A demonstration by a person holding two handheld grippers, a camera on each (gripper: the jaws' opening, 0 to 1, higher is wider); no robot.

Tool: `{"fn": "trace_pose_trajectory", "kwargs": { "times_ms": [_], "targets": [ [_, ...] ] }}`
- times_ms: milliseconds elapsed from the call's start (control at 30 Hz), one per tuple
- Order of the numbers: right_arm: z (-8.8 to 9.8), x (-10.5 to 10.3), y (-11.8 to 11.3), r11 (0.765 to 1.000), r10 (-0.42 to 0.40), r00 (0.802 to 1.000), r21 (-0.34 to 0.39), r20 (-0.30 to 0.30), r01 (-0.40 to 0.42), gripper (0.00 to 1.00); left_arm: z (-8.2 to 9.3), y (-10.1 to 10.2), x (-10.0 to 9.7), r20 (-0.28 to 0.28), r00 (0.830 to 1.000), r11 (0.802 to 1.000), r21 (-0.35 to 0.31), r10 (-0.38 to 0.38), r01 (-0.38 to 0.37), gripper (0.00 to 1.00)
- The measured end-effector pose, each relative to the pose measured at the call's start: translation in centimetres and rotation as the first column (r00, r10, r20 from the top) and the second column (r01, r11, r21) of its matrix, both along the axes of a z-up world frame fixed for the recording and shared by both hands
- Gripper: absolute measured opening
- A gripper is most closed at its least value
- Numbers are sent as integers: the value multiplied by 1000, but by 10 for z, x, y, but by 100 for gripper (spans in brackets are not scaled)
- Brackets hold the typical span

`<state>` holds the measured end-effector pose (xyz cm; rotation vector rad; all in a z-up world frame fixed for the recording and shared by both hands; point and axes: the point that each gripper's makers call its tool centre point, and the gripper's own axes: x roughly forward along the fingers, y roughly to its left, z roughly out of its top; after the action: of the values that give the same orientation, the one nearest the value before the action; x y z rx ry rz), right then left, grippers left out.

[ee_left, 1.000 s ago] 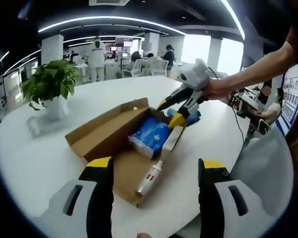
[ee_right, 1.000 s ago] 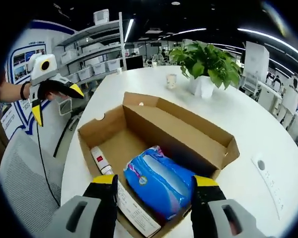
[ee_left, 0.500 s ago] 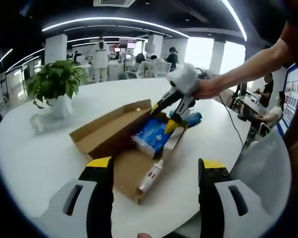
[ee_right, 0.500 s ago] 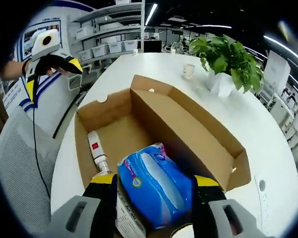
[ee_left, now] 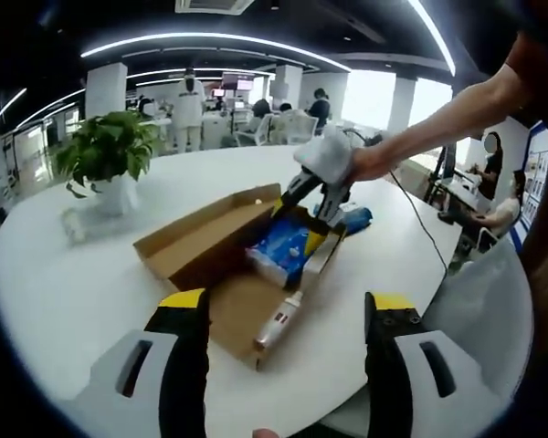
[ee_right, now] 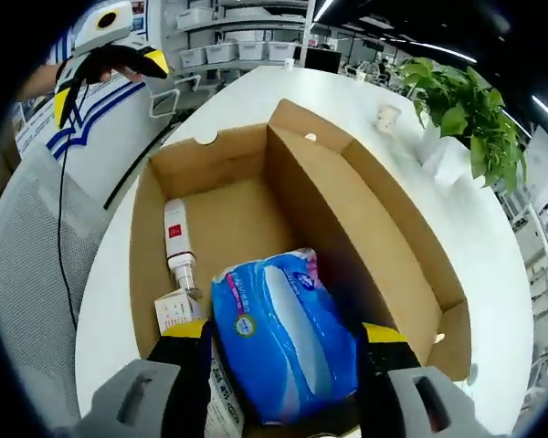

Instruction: Operate the shoe box by opening the lid, removing the specified soft item, and placing it in the target area until the item is outside and the box remains undamaged.

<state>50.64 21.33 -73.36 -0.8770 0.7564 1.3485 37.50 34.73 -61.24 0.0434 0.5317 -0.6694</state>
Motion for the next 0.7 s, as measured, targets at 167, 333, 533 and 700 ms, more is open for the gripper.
{"fn": "trace_pose_trajectory", "kwargs": {
  "times_ms": [167,333,533,700],
  "targets": [
    [-5,6,2,999,23,1000,-26,1,-23,66,-1,2,-2,-2,1000,1000,1,3,-3,69],
    [-14,7,-3,990,97,995,-104,20,-95,65,-2,5,-3,-8,1000,1000,-1,7,-7,69],
    [-24,8,-4,979,142,990,-152,21,-137,62,0,7,-3,-9,1000,1000,-12,16,-16,69],
    [-34,6,-3,961,200,980,-200,21,-192,62,0,9,-3,-13,1000,1000,-18,20,-20,68]
  ]
}}
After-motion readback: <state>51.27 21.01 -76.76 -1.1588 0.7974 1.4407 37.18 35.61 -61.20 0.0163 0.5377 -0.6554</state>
